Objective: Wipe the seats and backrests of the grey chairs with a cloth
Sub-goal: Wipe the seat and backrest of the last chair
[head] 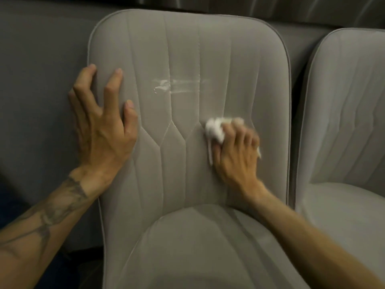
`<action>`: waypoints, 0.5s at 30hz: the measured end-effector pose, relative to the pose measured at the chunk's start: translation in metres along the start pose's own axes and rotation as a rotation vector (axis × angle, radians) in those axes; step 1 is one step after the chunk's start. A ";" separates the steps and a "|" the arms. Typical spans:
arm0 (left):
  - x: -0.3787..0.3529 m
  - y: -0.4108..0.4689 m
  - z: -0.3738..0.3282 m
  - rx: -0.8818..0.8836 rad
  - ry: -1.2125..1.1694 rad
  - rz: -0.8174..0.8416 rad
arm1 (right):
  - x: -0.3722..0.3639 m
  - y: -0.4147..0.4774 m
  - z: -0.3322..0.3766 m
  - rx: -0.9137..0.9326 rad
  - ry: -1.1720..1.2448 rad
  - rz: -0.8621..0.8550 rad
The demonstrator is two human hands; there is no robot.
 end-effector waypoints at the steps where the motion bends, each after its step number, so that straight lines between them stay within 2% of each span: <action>1: 0.001 0.000 0.000 0.001 0.008 0.003 | -0.006 -0.032 0.005 0.043 -0.008 0.079; 3: 0.003 0.001 -0.002 0.005 0.011 0.004 | -0.008 -0.063 0.010 0.128 -0.014 0.167; 5: 0.003 0.000 -0.002 0.012 0.003 0.007 | -0.004 -0.036 0.005 0.157 0.002 0.134; 7: 0.002 0.001 0.000 0.011 -0.003 0.003 | 0.004 0.018 -0.004 0.078 -0.002 -0.008; 9: 0.001 0.002 0.000 0.011 -0.003 -0.007 | 0.012 0.056 -0.012 -0.088 0.013 -0.170; 11: 0.000 0.000 0.000 0.008 -0.011 0.000 | 0.006 0.044 0.002 -0.196 0.055 -0.240; 15: -0.001 0.000 0.000 0.008 -0.016 0.003 | -0.017 -0.029 0.042 -0.089 0.130 0.005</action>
Point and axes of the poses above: each hand's wrist, its own y-axis towards the middle knuckle, its own x-axis out of the back of the hand, z = x × y, the point moved 6 cm from there along y, towards the middle knuckle, and after that the axes turned 10 degrees about y, right-handed, at the moved point
